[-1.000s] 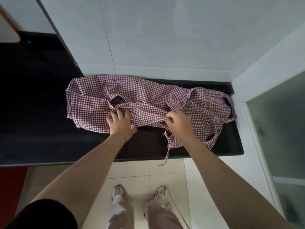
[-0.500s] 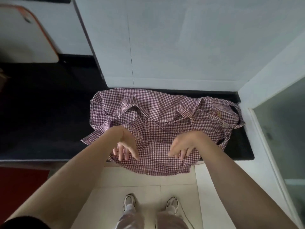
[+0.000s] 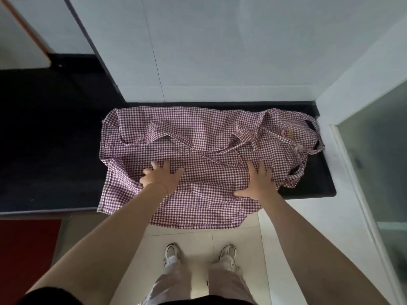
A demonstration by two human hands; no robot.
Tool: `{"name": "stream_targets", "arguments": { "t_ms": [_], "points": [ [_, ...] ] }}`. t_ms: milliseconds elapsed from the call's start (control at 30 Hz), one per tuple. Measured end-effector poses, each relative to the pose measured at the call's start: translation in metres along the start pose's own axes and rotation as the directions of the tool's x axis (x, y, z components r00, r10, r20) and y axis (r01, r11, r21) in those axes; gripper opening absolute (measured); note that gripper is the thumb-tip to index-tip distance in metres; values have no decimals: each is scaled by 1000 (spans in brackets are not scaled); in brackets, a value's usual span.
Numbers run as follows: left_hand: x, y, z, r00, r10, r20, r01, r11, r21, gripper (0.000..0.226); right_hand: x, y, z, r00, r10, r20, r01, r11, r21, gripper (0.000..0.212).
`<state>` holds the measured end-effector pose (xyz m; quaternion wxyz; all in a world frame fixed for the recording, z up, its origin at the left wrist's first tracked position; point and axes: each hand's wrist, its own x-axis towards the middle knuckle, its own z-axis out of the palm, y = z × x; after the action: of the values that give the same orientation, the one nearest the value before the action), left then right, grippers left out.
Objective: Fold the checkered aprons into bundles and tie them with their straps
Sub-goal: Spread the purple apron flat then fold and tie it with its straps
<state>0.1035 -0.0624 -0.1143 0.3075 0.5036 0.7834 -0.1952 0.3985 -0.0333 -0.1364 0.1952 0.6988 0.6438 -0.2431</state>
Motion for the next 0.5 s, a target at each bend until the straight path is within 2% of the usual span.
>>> {"name": "stream_targets", "arguments": {
  "t_ms": [67, 100, 167, 200, 233, 300, 333, 367, 400, 433, 467, 500],
  "points": [
    [7, -14, 0, 993, -90, 72, 93, 995, -39, 90, 8, 10, -7, 1000, -13, 26, 13, 1000, -9, 127],
    [11, -21, 0, 984, -128, 125, 133, 991, -31, 102, 12, 12, -14, 998, -11, 57, 12, 1000, -13, 125],
    [14, -26, -4, 971, -189, 147, 189, 982, 11, 117, 20, 9, -29, 997, 20, 80, -18, 1000, -16, 108],
    [12, -22, -6, 980, -184, 73, 182, 983, 31, 110, 23, 4, -37, 999, 25, 24, -24, 1000, -16, 91],
    [10, -17, -8, 989, -144, -43, 145, 989, 29, 93, 24, -4, -43, 996, 8, -90, -8, 1000, 2, 67],
    [12, -5, -11, 965, -50, -258, 18, 992, -124, 56, 24, -23, -52, 924, -51, -379, 99, 989, 107, 27],
    [15, -1, -14, 954, -32, -297, -44, 968, -246, 44, 24, -33, -56, 899, -59, -433, 153, 971, 185, 23],
    [20, 2, -16, 956, -41, -289, -79, 917, -390, 34, 26, -44, -60, 908, -33, -418, 167, 943, 289, 27],
    [25, 4, -20, 968, -84, -236, -64, 829, -556, 25, 29, -52, -64, 934, 26, -356, 141, 890, 433, 31],
    [31, 5, -23, 977, -142, -161, -21, 685, -728, 20, 33, -60, -69, 957, 108, -270, 78, 798, 597, 31],
    [38, 6, -27, 978, -203, -49, 49, 451, -891, 20, 37, -67, -74, 967, 188, -170, 2, 663, 749, 29],
    [43, 7, -32, 973, -211, 93, 124, 138, -983, 23, 41, -73, -78, 965, 255, -54, -87, 511, 855, 28]
  ]
}}
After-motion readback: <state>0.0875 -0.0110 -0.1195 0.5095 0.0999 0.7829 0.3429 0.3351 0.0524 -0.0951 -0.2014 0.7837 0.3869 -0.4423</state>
